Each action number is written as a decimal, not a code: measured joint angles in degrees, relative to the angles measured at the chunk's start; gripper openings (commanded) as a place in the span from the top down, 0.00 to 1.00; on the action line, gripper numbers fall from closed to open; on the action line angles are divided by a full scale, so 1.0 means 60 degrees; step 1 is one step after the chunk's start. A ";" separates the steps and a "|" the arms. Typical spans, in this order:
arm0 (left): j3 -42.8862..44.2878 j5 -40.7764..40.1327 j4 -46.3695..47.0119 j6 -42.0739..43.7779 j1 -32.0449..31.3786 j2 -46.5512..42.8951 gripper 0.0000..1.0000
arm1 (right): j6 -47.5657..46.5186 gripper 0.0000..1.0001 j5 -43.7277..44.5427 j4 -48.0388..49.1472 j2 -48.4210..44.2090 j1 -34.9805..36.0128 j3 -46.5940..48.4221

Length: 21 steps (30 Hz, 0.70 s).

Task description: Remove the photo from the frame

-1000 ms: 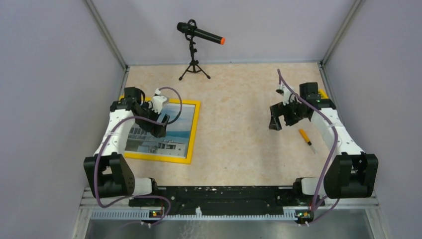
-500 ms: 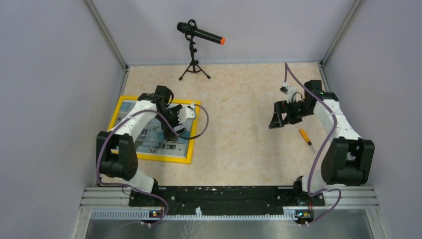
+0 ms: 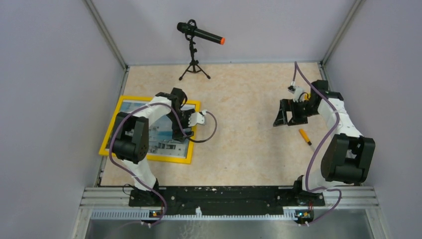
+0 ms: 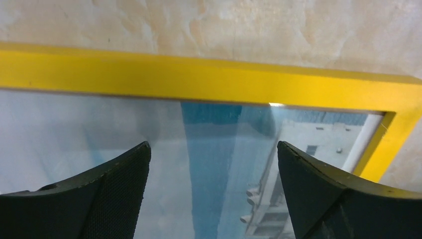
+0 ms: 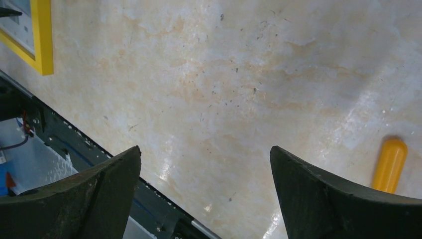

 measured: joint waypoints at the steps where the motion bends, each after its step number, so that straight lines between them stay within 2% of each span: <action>1: 0.0058 -0.0004 0.0069 0.0004 -0.0084 0.0149 0.01 | 0.0069 0.01 0.0033 0.0015 0.0000 -0.0047 0.0000; 4: 0.0317 -0.0055 0.0266 -0.0018 -0.0364 0.0455 0.01 | 0.0237 0.01 -0.0015 0.0062 0.0000 -0.0372 0.0000; 11: 0.0656 -0.0342 0.0754 -0.0339 -0.1293 0.0823 0.01 | 0.0466 0.01 -0.1359 0.0306 -0.0011 -0.1708 -0.0011; 15: 0.1096 -0.0412 0.0892 -0.0940 -0.1869 0.1162 0.01 | -0.0189 0.01 -0.2102 -0.0321 0.0095 -0.1945 0.0168; 21: 0.2295 -0.0106 0.1024 -0.1719 -0.2656 0.2051 0.01 | -0.1209 0.01 -0.2350 -0.1268 0.0645 -0.1945 0.0495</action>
